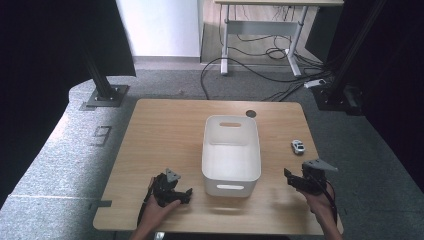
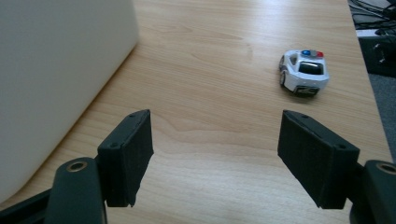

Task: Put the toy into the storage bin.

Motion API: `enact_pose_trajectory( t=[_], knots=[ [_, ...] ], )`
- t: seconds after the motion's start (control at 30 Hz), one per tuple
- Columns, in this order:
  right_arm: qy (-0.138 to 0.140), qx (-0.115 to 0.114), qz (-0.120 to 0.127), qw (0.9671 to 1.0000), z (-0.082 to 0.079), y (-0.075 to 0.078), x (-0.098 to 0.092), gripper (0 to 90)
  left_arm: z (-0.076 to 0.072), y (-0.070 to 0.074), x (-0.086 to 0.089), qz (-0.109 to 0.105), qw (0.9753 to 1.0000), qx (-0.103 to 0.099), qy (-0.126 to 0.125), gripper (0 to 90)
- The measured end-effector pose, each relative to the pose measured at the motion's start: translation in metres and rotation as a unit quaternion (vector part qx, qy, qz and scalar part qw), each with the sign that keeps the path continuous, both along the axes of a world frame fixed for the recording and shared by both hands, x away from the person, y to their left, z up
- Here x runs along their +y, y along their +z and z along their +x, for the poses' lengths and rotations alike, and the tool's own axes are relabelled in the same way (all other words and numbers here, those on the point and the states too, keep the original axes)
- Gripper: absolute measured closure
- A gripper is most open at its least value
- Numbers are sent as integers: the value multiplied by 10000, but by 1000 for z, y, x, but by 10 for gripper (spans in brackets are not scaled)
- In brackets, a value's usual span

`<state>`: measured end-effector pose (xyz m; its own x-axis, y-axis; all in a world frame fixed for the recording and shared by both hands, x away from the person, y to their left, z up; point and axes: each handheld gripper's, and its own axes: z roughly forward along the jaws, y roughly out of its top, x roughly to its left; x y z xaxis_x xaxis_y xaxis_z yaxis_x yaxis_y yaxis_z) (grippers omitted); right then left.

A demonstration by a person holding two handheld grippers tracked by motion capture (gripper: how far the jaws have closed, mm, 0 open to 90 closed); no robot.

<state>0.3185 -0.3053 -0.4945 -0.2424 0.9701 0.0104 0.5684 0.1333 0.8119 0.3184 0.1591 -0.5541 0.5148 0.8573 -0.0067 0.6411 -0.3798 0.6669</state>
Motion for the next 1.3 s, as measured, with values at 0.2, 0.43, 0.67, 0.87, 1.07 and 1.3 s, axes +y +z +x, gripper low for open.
enact_pose_trajectory(
  t=[0.2,0.43,0.67,0.87,1.07,1.3],
  knots=[
    [-61,42,-53,10000,6,-4,-8,254,0,0,0,1,10000,0,0,17],
    [-65,74,-83,9999,13,-6,-14,240,0,0,0,-1,10000,1,0,17],
    [-103,36,-137,9998,18,-10,-22,239,0,0,0,0,10000,0,0,17],
    [-159,57,-99,9998,20,-10,-30,234,1,0,0,0,10000,1,-18,15],
    [-193,-13,-70,9998,21,-9,-36,237,1,0,0,-11,10000,3,-24,12],
    [-155,-3,-73,9999,27,-5,-39,236,1,0,0,-22,10000,-2,-14,12]
  ],
)
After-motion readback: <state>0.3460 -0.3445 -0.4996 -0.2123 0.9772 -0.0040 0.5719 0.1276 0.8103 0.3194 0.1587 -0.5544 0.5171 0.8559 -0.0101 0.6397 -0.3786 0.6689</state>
